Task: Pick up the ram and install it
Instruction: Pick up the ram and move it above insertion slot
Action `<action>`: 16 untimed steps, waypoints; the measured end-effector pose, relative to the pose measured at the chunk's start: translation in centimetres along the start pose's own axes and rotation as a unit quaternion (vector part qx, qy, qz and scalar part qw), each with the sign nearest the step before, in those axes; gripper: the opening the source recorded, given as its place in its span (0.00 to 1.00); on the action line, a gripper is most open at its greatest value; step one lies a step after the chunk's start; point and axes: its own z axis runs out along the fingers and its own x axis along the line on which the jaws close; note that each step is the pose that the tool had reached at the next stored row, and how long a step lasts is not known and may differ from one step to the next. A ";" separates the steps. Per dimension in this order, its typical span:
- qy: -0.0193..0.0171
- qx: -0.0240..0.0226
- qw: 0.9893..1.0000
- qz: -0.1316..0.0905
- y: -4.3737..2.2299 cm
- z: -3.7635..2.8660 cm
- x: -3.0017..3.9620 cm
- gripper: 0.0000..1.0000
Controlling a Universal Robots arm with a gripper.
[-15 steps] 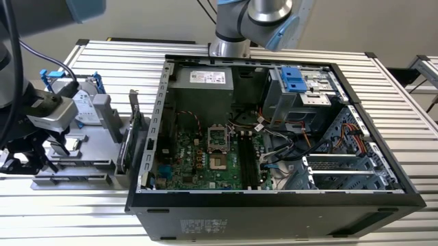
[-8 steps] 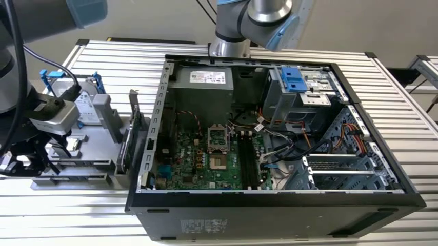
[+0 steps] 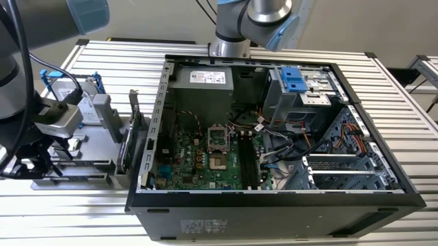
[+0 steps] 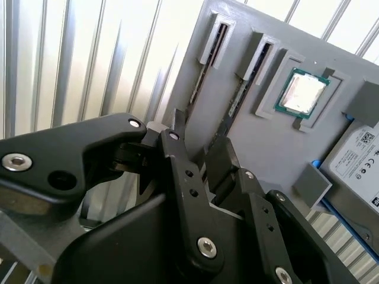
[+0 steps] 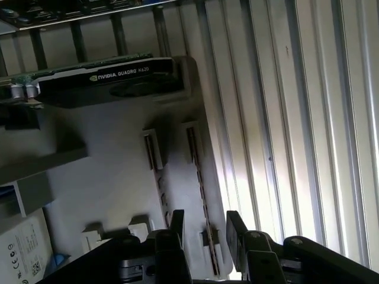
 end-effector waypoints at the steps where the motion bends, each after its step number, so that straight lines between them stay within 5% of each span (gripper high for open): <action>1: 0.000 0.000 1.000 -0.002 0.00 0.06 0.00 1.00; 11: -0.002 0.000 0.999 -0.043 0.02 0.40 -0.01 1.00; 16: -0.002 0.000 0.999 -0.046 0.03 0.54 0.00 1.00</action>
